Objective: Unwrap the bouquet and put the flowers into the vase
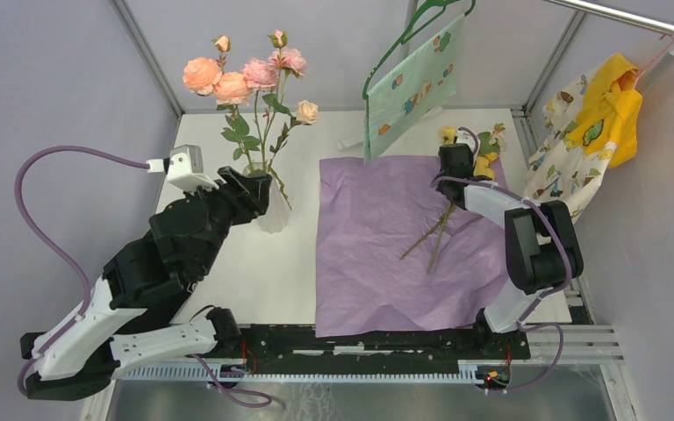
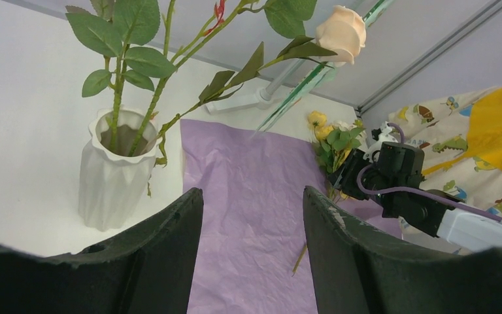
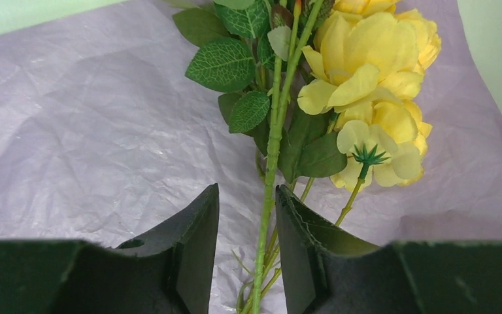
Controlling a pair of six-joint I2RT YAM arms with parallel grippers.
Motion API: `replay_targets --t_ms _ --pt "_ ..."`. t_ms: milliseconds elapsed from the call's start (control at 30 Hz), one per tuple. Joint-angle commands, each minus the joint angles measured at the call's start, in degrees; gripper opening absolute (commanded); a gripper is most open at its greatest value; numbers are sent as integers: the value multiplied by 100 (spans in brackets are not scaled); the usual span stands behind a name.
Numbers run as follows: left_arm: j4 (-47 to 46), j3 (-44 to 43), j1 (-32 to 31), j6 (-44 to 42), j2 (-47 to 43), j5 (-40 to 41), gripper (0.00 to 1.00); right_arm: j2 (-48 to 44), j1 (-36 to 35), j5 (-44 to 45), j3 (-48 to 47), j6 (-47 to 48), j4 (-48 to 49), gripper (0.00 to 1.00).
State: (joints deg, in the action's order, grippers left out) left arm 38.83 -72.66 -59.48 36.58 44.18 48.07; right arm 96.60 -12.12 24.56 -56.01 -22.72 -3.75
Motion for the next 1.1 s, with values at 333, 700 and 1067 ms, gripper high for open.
replay_targets --t_ms 333,700,1067 --pt "-264 57 12 -177 -156 27 65 476 216 -35 -215 -73 50 31" --pt "-255 108 8 -169 -180 51 64 263 229 -347 -30 -191 236 0" --pt "-267 118 10 -134 -124 53 65 -1268 38 -916 559 -194 780 0"
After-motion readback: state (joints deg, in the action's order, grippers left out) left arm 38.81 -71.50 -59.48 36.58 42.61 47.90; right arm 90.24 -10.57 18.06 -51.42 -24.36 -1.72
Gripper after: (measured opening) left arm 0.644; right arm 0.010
